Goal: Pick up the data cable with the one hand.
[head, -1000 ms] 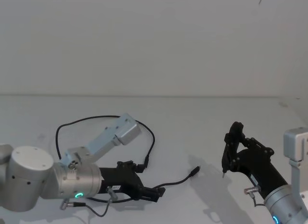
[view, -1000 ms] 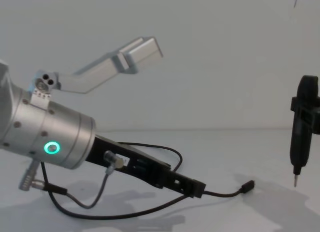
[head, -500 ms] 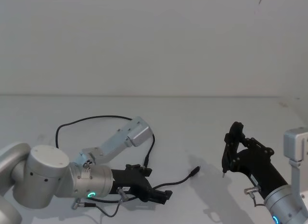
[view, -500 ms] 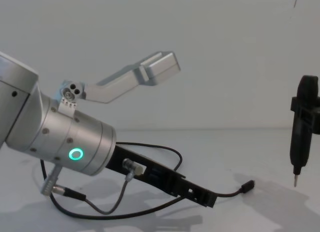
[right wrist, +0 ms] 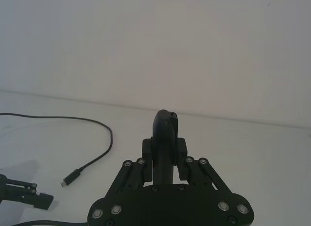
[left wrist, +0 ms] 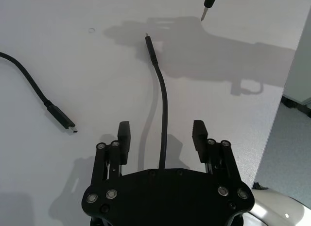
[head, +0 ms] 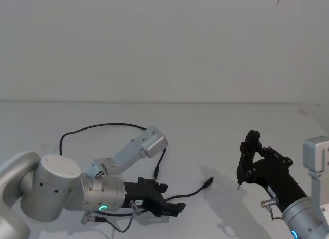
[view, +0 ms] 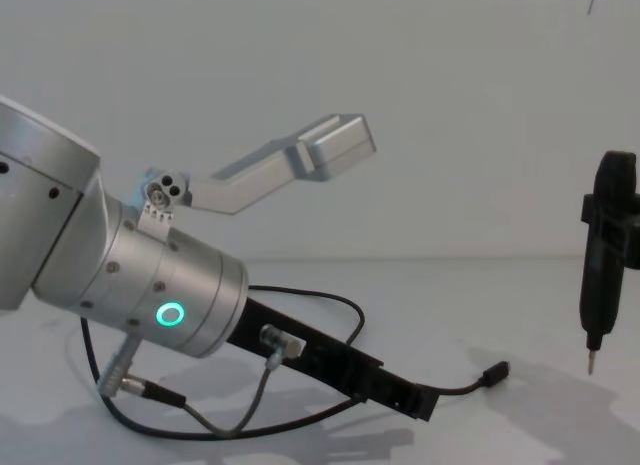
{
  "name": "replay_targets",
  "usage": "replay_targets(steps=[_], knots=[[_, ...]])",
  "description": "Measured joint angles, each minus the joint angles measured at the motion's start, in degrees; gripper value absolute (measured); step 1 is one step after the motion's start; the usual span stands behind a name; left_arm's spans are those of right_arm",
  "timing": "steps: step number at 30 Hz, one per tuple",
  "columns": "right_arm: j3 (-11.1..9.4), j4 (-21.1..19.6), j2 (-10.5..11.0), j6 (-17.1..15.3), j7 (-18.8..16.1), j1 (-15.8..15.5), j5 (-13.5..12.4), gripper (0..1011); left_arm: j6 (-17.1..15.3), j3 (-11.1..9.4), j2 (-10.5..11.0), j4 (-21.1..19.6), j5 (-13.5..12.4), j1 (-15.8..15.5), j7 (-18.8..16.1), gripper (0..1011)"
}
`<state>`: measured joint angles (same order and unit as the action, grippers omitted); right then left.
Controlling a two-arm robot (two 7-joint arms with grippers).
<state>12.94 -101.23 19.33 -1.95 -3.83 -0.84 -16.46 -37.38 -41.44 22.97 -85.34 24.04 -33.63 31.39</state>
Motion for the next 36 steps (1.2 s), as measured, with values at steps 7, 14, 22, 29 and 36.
replay_targets(steps=[7, 14, 22, 29, 36], knots=[[0.00, 0.00, 0.00, 0.00, 0.00, 0.00, 0.00, 279, -0.18, -0.24, -0.24, 0.32, 0.01, -0.22, -0.06, 574], [0.00, 0.00, 0.00, 0.00, 0.00, 0.00, 0.00, 279, -0.26, -0.35, -0.36, 0.45, 0.02, -0.33, -0.09, 345], [0.00, 0.00, 0.00, 0.00, 0.00, 0.00, 0.00, 279, -0.32, -0.42, -0.43, 0.54, 0.02, -0.38, -0.13, 118], [-0.11, -0.13, -0.06, 0.04, -0.02, 0.03, 0.02, 279, -0.33, -0.44, -0.43, 0.56, 0.09, -0.42, -0.17, 35], [-0.64, -1.39, -0.27, 0.55, -0.42, 0.52, -0.03, 279, 0.90, -0.24, -0.20, -0.03, 0.24, -0.43, -0.24, 35]])
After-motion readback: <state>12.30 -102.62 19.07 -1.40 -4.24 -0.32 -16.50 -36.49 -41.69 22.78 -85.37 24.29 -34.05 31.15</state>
